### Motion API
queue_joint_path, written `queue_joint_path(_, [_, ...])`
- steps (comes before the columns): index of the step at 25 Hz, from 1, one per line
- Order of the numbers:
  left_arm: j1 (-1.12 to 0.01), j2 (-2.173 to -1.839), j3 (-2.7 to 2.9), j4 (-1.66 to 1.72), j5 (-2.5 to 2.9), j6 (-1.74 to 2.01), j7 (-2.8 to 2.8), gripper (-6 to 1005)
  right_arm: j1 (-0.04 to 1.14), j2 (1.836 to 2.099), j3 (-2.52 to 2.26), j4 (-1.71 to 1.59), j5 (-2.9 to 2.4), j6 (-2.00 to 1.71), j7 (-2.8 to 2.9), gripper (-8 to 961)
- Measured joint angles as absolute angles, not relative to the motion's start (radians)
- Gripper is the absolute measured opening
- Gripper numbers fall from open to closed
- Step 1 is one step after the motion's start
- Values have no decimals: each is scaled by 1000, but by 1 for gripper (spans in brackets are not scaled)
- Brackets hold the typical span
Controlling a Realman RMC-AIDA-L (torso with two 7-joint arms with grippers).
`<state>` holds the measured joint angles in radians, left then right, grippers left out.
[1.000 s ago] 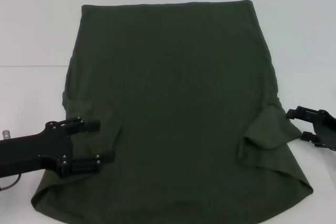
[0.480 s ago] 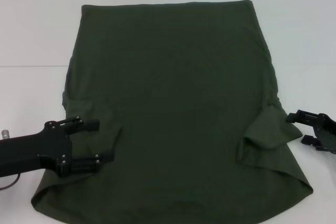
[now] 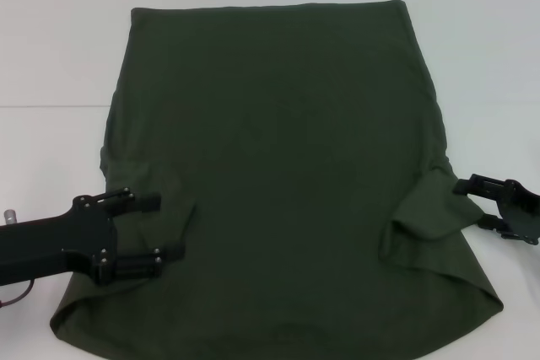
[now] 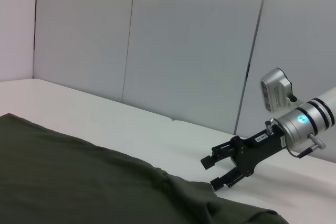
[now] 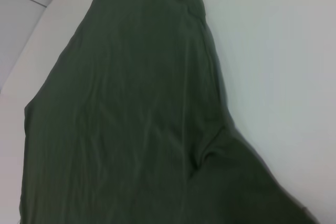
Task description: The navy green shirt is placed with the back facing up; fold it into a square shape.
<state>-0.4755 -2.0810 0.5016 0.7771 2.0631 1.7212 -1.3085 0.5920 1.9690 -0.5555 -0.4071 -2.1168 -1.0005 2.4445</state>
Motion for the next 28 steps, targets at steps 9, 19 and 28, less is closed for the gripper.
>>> queue_joint_path(9, [-476,-2078,502,776,2063,1720,-1308,875,603,1976,-563,-402,-2117,-987,2444,909])
queue_joint_path(19, [-477,-2077,502,774,2063,1719,-1308,875,626,1982,-584,-401,-2117,-966,2444,909])
queue_joint_path(28, [-477,-2077,502,773,2063,1720,-1309,875,628,1980,-584,-409,-2117,-967,2446,908])
